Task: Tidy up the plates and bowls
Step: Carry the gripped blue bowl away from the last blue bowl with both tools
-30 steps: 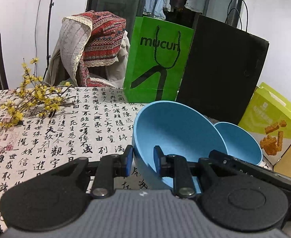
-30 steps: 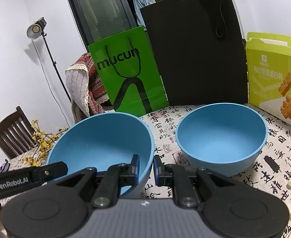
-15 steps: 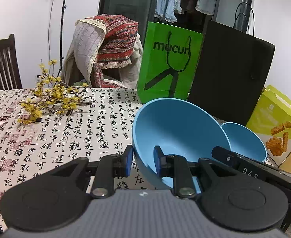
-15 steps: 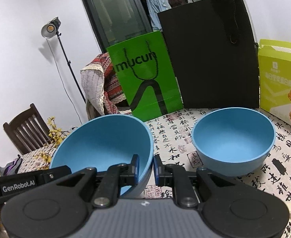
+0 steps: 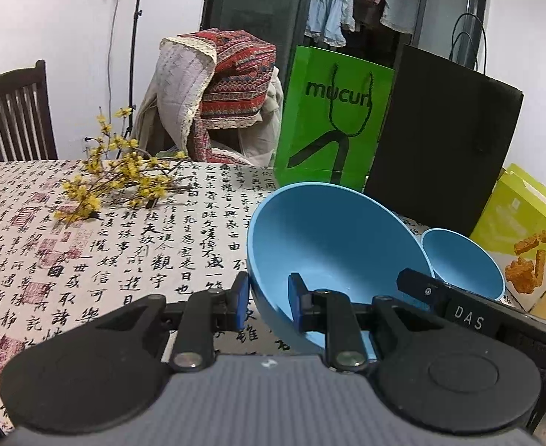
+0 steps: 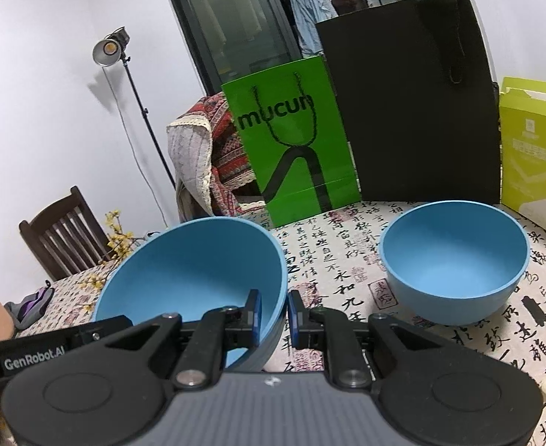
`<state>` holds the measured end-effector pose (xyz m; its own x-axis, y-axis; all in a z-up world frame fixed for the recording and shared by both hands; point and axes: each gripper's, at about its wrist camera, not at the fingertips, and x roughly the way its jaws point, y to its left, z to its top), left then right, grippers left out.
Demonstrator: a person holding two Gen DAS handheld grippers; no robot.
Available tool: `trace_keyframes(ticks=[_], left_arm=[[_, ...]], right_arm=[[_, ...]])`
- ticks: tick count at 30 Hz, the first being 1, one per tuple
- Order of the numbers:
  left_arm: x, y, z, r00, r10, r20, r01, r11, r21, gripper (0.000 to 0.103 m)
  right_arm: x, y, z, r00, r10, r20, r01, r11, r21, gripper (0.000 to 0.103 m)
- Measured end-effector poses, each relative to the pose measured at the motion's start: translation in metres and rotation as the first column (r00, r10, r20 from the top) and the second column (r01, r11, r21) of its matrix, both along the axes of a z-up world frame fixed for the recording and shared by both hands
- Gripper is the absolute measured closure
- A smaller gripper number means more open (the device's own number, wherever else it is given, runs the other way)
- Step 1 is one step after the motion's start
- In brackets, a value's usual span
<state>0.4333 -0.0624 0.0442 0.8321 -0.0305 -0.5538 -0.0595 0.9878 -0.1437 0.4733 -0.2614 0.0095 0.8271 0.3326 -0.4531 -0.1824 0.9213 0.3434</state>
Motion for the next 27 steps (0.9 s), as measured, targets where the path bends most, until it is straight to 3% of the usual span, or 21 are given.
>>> trace_keyframes(ticks=[15, 27], left_arm=[[-0.032, 0.014, 0.012, 0.996, 0.083, 0.021, -0.083, 0.997, 0.006, 0.08], [-0.056, 0.027, 0.02, 0.993, 0.115, 0.039, -0.114, 0.993, -0.023, 0.08]], right_arm=[[-0.02, 0.021, 0.012, 0.996, 0.087, 0.036, -0.086, 0.996, -0.031, 0.088], [-0.04, 0.034, 0.026, 0.994, 0.098, 0.051, -0.096, 0.994, -0.05, 0.088]])
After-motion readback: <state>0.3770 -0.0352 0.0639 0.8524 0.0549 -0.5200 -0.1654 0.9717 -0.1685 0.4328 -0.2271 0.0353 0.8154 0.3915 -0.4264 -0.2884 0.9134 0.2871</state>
